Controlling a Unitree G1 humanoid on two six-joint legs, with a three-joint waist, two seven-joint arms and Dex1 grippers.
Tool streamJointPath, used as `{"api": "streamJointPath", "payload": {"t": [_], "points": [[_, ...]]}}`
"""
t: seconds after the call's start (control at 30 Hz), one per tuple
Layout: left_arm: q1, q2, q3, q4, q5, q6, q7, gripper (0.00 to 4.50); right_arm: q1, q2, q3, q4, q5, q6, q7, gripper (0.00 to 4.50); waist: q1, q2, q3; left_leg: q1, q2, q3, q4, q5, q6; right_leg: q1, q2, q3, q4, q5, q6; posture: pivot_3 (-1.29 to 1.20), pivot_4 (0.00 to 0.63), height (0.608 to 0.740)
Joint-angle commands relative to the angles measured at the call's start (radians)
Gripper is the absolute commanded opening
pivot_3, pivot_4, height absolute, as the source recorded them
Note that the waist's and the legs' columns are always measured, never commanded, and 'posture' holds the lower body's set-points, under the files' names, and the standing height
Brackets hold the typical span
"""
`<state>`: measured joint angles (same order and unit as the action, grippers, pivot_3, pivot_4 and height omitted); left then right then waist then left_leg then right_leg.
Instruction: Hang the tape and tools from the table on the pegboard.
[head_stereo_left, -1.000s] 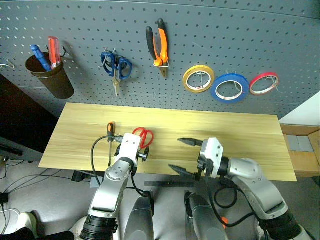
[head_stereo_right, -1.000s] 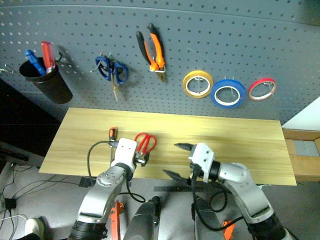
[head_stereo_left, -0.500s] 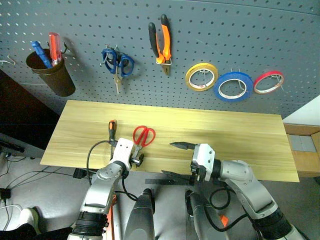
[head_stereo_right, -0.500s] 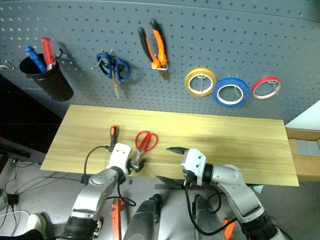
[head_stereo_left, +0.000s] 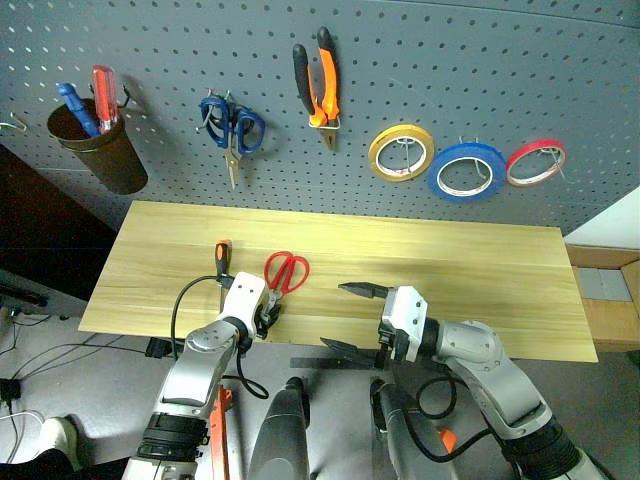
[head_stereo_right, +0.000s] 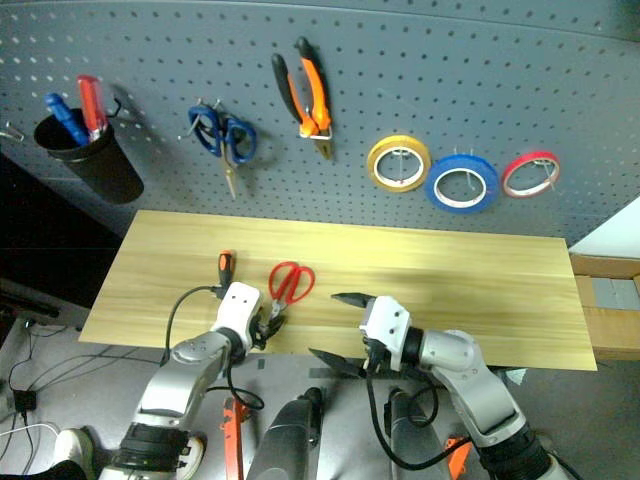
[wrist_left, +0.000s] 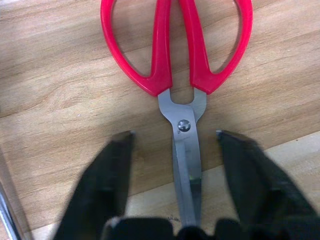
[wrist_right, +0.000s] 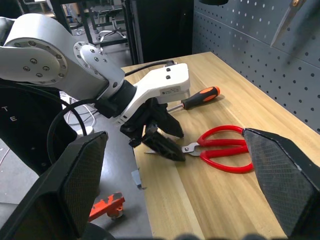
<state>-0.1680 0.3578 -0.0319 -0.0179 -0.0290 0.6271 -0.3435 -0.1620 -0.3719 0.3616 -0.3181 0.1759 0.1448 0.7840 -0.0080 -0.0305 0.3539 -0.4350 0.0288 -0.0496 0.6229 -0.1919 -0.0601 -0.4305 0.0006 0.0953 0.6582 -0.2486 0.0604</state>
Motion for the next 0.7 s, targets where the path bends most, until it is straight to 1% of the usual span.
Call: {"api": "streamJointPath", "payload": {"t": [0.03,0.1,0.13,0.23,0.37,0.47,0.57,0.63,0.7], "points": [[0.022,0.009,0.000,0.033,0.000,0.024,-0.006,1.19,0.013,0.002,0.006,-0.013,0.000,-0.015,0.002,4.50,0.000,0.000,0.000,0.000,0.000,0.000,0.000,0.000,0.000,0.000,0.000,0.000,0.000,0.000,0.000,0.06,0.397,0.740],[0.020,0.008,0.000,0.034,0.000,0.023,-0.006,0.46,0.008,0.003,0.005,-0.005,-0.003,-0.017,0.001,4.50,0.000,0.000,0.001,0.000,0.000,0.000,0.000,0.000,0.000,0.000,0.000,0.000,0.000,-0.001,-0.001,0.06,0.395,0.740],[0.019,0.008,0.000,0.037,0.001,0.021,-0.005,0.24,0.003,0.005,0.005,0.004,-0.007,-0.020,-0.002,4.50,0.000,0.000,0.001,0.000,0.000,0.000,0.000,0.000,0.000,0.000,0.000,0.000,0.000,-0.001,-0.001,0.06,0.392,0.740],[0.014,0.006,-0.002,0.033,0.009,0.014,0.008,0.24,-0.011,0.009,0.000,0.024,-0.013,-0.028,-0.008,4.50,0.000,0.000,0.001,0.000,0.000,0.000,0.000,0.000,0.000,0.000,0.000,0.000,0.000,-0.001,-0.002,0.07,0.384,0.740],[0.022,0.003,-0.002,-0.011,0.016,-0.012,0.023,0.24,-0.009,0.009,-0.024,-0.006,0.013,0.003,-0.021,4.50,0.002,0.000,0.001,0.000,0.000,0.000,0.000,0.000,0.000,0.000,0.000,0.000,0.000,0.000,-0.001,0.08,0.366,0.740],[0.095,-0.008,0.010,-0.176,-0.008,-0.035,0.022,0.24,0.023,-0.021,-0.071,-0.089,0.070,0.062,-0.023,4.50,0.002,0.000,0.001,-0.001,0.000,0.000,-0.001,0.000,-0.001,-0.001,-0.001,0.000,-0.001,0.000,0.000,0.09,0.338,0.740],[0.186,-0.018,0.029,-0.340,-0.034,-0.025,0.027,0.24,0.040,-0.029,-0.134,-0.171,0.140,0.136,-0.049,4.50,0.004,-0.002,-0.001,-0.005,0.002,0.000,-0.002,-0.001,-0.002,-0.006,-0.003,0.000,0.000,-0.002,0.002,0.10,0.310,0.740],[0.229,-0.028,0.041,-0.422,-0.044,-0.019,0.045,0.24,0.041,-0.026,-0.166,-0.212,0.184,0.186,-0.072,4.50,0.009,-0.002,-0.002,-0.010,0.001,-0.001,-0.001,-0.001,-0.003,-0.010,-0.004,-0.002,0.000,-0.002,0.002,0.12,0.285,0.740],[0.255,-0.041,0.051,-0.486,-0.049,-0.021,0.061,0.24,0.037,-0.022,-0.188,-0.243,0.216,0.226,-0.093,4.50,0.012,-0.003,-0.005,-0.013,0.001,-0.004,0.000,-0.001,-0.003,-0.011,-0.003,-0.005,0.000,-0.002,0.002,0.12,0.278,0.740]]}}
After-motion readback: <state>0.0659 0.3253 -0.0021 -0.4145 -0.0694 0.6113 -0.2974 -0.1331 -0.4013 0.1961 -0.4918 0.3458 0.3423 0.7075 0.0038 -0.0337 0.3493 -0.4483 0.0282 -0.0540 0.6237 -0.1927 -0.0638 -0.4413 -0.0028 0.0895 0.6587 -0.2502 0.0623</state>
